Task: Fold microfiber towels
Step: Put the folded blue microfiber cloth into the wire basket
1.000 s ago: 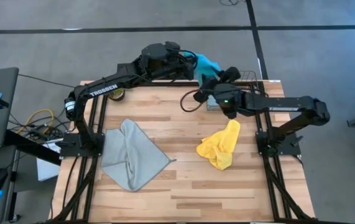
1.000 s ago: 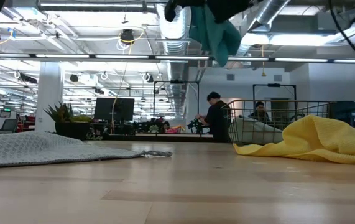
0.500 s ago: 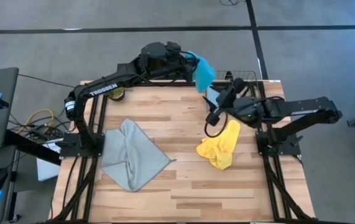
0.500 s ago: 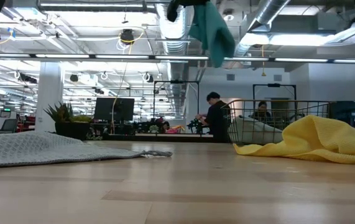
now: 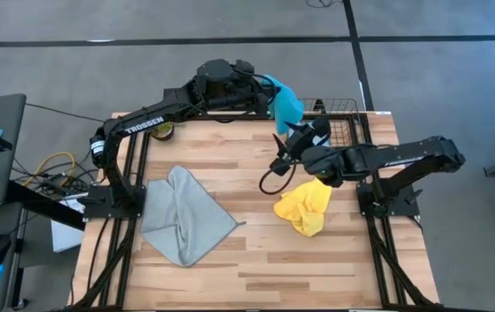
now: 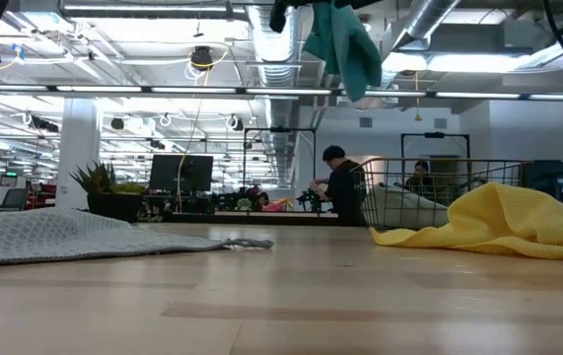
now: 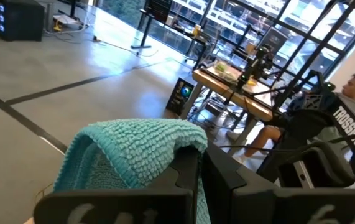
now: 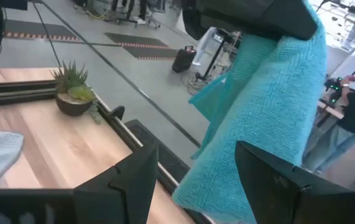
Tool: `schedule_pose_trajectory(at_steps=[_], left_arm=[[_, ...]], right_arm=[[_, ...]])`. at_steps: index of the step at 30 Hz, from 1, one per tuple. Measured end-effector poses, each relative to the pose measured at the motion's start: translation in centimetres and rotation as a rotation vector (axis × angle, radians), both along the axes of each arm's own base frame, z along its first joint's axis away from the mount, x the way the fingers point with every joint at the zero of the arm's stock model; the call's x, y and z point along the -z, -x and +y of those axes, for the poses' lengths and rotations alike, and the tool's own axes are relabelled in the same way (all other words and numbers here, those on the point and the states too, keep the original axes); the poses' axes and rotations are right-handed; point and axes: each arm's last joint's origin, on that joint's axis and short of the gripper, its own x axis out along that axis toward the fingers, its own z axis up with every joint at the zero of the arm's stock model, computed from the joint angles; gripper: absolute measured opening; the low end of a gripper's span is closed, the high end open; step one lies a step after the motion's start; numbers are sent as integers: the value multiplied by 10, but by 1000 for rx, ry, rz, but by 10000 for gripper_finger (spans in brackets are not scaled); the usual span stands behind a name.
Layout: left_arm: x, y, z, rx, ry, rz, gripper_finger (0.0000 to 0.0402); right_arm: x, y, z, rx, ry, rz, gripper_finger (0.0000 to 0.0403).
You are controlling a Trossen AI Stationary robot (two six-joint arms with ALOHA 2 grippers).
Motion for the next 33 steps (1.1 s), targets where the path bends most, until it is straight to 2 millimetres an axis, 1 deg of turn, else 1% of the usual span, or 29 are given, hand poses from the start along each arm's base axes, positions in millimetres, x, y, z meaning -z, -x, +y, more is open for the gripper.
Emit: schedule_pose_trajectory(at_steps=[3, 6, 9, 12, 14, 16, 22, 33], left_arm=[[0, 0, 0, 2, -3, 1, 0], [0, 0, -1, 19, -9, 2, 0], [0, -1, -2, 45, -8, -2, 0], [0, -1, -2, 56, -11, 0, 0], [0, -1, -2, 56, -14, 1, 0], [0, -1, -3, 61, -14, 0, 0], [0, -1, -2, 64, -20, 3, 0], [0, -1, -3, 82, -19, 3, 0]], right_arm=[[1, -2, -2, 13, -12, -17, 239], [8, -6, -8, 42, -22, -2, 239], [10, -11, -15, 71, -23, -11, 239], [16, -14, -20, 119, -4, 23, 239], [17, -18, -22, 158, 9, 7, 239], [21, -17, -24, 202, 36, 37, 239], [20, -17, -26, 241, 49, 26, 239], [20, -16, -41, 316, 63, 30, 238]])
